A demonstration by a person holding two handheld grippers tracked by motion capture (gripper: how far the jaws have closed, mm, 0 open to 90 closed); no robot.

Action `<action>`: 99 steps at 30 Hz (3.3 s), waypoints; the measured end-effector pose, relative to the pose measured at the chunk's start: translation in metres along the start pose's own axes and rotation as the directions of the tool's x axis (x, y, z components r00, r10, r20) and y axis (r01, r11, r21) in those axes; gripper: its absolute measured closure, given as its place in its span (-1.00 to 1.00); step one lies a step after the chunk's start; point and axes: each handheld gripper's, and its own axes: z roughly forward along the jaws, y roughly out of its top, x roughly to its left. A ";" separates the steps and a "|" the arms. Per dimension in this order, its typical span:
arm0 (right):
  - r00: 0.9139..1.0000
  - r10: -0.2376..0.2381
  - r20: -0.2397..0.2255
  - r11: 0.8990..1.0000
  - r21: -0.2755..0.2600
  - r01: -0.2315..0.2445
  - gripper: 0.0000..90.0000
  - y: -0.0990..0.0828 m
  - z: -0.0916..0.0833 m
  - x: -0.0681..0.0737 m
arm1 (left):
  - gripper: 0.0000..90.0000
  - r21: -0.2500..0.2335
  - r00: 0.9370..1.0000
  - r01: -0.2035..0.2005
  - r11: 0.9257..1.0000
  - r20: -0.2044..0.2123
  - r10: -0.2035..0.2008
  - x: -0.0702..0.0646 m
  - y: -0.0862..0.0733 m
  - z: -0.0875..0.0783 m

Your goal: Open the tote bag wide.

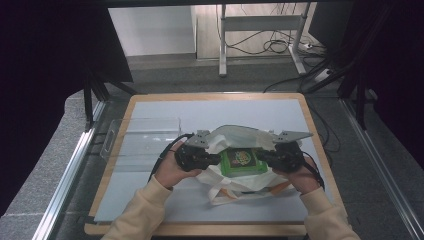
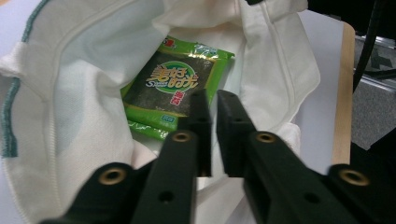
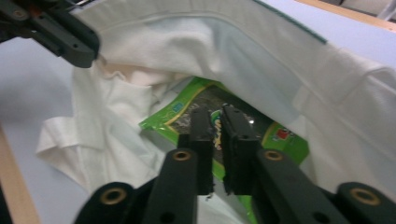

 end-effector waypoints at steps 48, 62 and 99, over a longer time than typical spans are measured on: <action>0.968 -0.095 0.232 0.965 0.259 0.033 0.98 0.033 0.101 -0.063 | 1.00 0.167 0.995 0.042 0.985 0.079 -0.056 0.001 -0.027 0.024; 0.988 -0.135 0.074 0.964 0.240 0.114 0.98 0.039 0.094 -0.027 | 1.00 0.168 0.996 0.044 0.985 0.068 -0.056 0.003 -0.028 0.024; 0.977 -0.208 -0.034 0.954 0.215 0.211 0.98 0.051 0.157 0.015 | 1.00 0.183 0.995 0.053 0.982 0.071 -0.067 0.002 -0.030 0.029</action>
